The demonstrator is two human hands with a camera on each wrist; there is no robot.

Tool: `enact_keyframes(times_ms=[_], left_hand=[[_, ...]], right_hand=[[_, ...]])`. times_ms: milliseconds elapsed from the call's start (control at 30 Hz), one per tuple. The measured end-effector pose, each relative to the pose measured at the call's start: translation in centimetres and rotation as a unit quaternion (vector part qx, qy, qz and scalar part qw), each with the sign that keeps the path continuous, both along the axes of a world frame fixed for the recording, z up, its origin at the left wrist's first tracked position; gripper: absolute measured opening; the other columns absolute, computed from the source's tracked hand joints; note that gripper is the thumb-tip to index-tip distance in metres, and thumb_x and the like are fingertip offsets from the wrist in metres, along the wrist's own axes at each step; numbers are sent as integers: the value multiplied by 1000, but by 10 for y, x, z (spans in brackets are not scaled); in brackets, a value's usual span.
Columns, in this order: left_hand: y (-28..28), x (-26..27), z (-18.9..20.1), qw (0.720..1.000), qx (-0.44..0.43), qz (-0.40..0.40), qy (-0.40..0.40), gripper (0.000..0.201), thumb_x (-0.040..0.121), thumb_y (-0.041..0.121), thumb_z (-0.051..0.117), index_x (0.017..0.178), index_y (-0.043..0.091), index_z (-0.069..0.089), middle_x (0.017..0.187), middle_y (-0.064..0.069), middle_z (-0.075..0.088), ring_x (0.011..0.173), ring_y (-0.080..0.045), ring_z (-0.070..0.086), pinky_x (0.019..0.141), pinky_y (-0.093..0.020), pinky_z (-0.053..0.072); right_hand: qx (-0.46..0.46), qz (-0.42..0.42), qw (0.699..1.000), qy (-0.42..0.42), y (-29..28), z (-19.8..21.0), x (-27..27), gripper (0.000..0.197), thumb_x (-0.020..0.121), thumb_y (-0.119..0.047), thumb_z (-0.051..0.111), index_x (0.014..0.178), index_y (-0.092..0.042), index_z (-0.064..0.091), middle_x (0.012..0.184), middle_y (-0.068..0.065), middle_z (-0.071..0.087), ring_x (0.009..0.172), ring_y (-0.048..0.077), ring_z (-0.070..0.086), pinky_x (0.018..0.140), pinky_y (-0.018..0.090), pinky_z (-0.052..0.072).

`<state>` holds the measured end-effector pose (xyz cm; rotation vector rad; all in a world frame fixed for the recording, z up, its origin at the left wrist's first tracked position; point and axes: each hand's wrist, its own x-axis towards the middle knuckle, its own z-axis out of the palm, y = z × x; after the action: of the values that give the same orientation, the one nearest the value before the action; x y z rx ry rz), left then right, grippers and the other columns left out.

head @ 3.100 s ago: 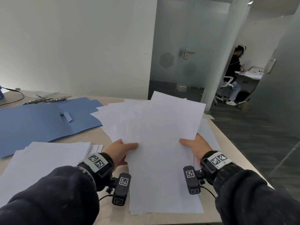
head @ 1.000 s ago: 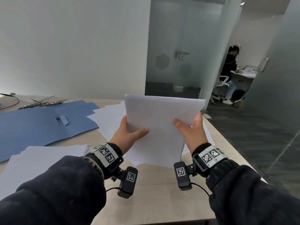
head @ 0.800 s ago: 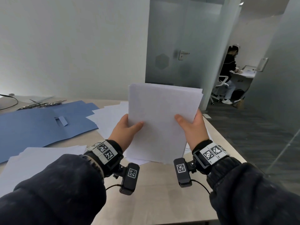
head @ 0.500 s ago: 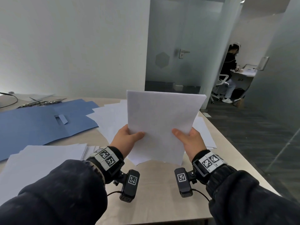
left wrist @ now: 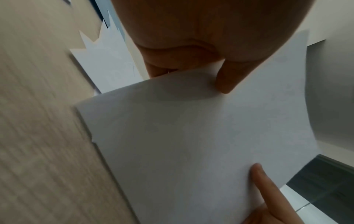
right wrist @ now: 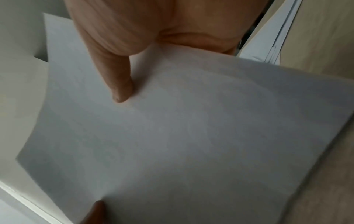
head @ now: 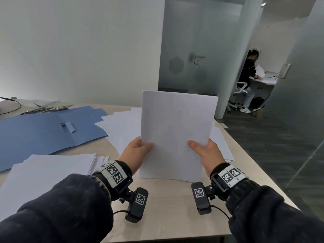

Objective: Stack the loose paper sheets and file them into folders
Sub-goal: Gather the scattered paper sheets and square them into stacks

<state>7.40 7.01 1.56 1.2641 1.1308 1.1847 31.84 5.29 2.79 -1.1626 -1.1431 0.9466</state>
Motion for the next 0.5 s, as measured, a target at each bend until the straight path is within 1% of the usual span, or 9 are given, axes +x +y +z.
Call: enact_keyframes(times_ms=[67, 133, 200, 267, 333, 400, 467, 500], left_hand=[[0, -7, 3, 1000, 7, 12, 3, 18, 102, 12, 55, 110, 19, 69, 97, 0, 79, 90, -22, 74, 79, -35, 56], [-2, -17, 10, 1000, 8, 24, -3, 17, 102, 11, 55, 109, 17, 69, 93, -1, 78, 84, -21, 74, 73, -33, 56], [-4, -30, 17, 999, 10, 36, -5, 16, 102, 10, 55, 107, 17, 69, 93, -2, 78, 82, -22, 74, 74, -34, 57], [-10, -49, 27, 999, 8, 52, 3, 18, 102, 9, 54, 107, 18, 68, 95, -4, 78, 83, -25, 74, 78, -38, 58], [-18, -73, 36, 997, -1, 70, 19, 21, 102, 8, 52, 111, 19, 67, 98, -6, 78, 84, -28, 75, 79, -40, 60], [-28, -104, 42, 995, -11, 93, 47, 23, 99, 8, 53, 112, 21, 67, 100, -10, 78, 87, -34, 75, 82, -47, 61], [-41, -137, 46, 987, -25, 127, 92, 22, 90, 16, 57, 103, 30, 68, 97, -12, 78, 86, -38, 75, 83, -53, 61], [-49, -155, 48, 982, -35, 148, 115, 21, 85, 19, 58, 98, 32, 69, 95, -12, 77, 84, -38, 75, 84, -54, 60]], right_hand=[[2, 9, 1000, -12, -1, 7, -5, 23, 92, -15, 71, 115, -19, 69, 108, -1, 77, 100, 19, 73, 86, 35, 57], [5, 19, 1000, -21, 0, 12, -13, 19, 95, -18, 67, 114, -21, 69, 108, -3, 77, 99, 16, 73, 86, 35, 56], [8, 25, 999, -29, 0, 17, -25, 15, 99, -23, 61, 112, -25, 68, 107, -8, 76, 98, 12, 73, 84, 31, 56], [4, 34, 999, -22, 1, 22, -43, 17, 101, -27, 56, 113, -27, 67, 107, -9, 76, 98, 12, 72, 84, 33, 56], [-3, 45, 999, -21, 3, 26, -64, 19, 102, -28, 51, 113, -28, 66, 105, -9, 76, 95, 12, 72, 77, 33, 56], [-11, 59, 998, -35, 6, 28, -87, 18, 101, -28, 50, 108, -26, 66, 98, -4, 76, 86, 16, 71, 70, 33, 54], [-23, 77, 995, -62, 10, 26, -113, 14, 98, -26, 53, 97, -20, 65, 86, 4, 72, 74, 21, 64, 65, 34, 49], [-30, 87, 993, -76, 12, 25, -128, 13, 97, -23, 54, 90, -18, 63, 78, 4, 67, 67, 19, 58, 62, 32, 44]])
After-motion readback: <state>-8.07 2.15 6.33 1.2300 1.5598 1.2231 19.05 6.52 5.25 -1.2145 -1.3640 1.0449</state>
